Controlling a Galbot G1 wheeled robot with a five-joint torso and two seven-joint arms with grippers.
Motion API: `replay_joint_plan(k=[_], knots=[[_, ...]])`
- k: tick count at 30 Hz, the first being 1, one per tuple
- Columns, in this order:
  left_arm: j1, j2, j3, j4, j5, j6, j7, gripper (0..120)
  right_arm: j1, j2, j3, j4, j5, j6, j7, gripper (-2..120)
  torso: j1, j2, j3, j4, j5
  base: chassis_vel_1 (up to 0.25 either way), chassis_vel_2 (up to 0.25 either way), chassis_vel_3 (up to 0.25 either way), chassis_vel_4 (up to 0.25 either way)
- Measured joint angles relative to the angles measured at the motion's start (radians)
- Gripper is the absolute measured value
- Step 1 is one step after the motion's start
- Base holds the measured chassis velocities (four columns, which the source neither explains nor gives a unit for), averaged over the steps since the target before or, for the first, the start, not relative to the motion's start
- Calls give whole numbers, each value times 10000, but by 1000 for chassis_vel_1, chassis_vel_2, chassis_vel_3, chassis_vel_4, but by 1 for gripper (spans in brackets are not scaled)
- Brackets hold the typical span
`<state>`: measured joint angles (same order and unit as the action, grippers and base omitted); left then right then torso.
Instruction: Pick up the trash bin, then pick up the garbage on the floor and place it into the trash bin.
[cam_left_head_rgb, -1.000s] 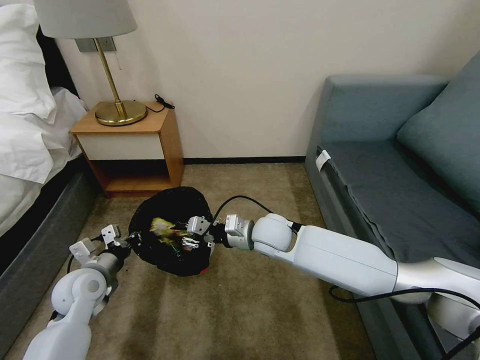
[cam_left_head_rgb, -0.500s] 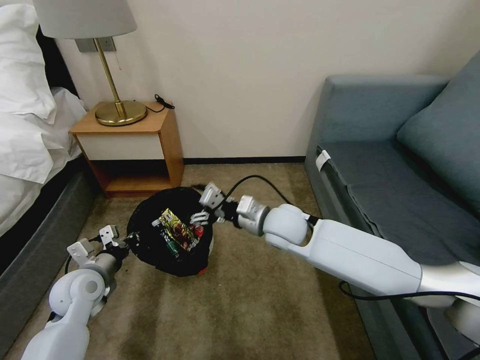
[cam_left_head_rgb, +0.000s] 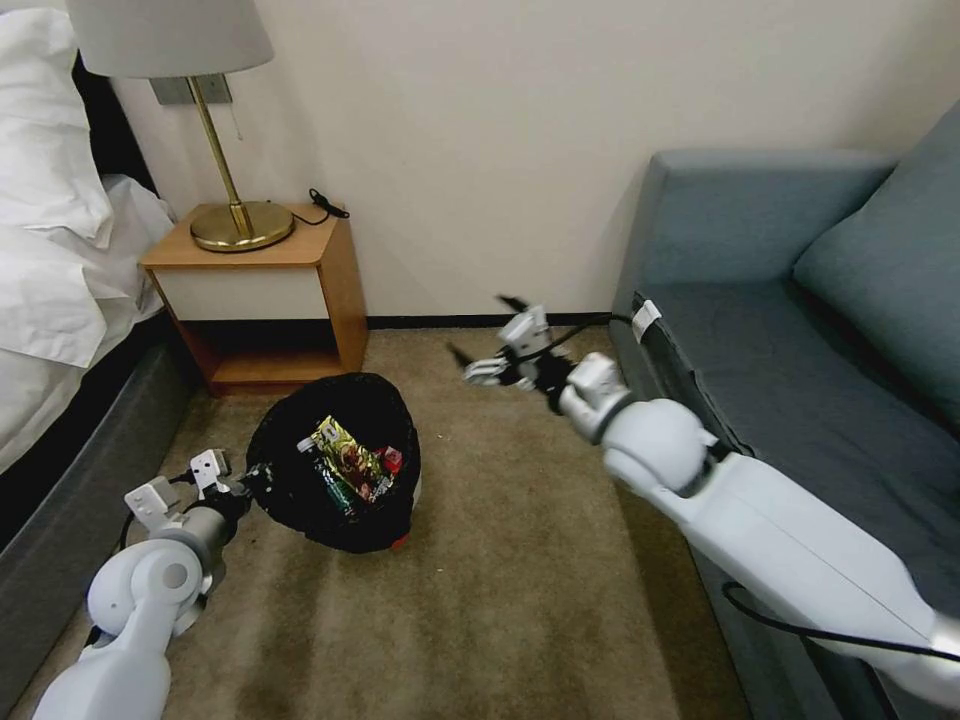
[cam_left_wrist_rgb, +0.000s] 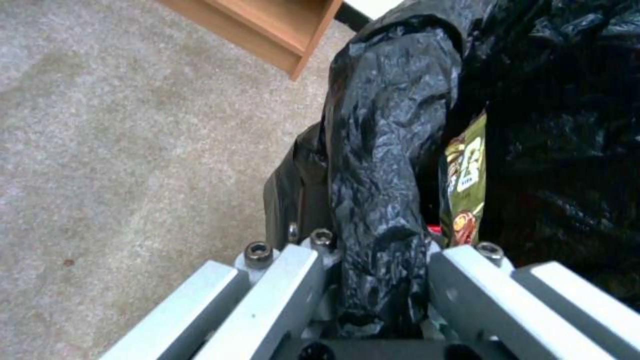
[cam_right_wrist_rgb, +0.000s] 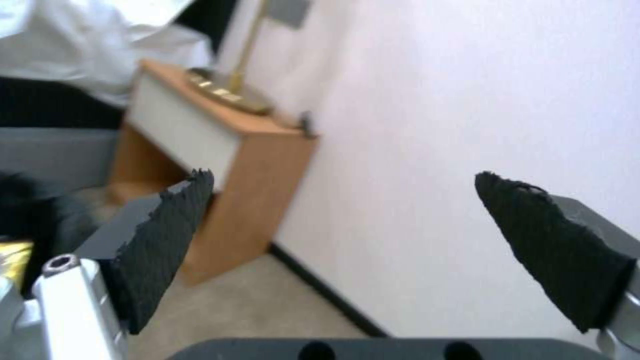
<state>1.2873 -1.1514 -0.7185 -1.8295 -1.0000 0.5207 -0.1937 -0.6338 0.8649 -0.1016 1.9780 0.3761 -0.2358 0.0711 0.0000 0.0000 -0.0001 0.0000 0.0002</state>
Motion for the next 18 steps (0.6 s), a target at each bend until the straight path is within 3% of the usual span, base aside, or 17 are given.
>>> replay_joint_plan(k=[5,9,18], knots=[[52,-47,47,0,111,0,-93,2,-1926,-278,2030,1062,35,-302,217,100,0,0,0,-4,2,0,0,0,0],[57,-73,78,0,156,-1,-140,2,-2484,-265,2544,1289,254,-353,349,100,-1,0,0,-4,0,0,0,0,0],[57,-203,159,-17,318,1,-296,2,-4760,507,4465,2243,1459,-576,998,100,0,0,0,1,-3,0,0,0,0]])
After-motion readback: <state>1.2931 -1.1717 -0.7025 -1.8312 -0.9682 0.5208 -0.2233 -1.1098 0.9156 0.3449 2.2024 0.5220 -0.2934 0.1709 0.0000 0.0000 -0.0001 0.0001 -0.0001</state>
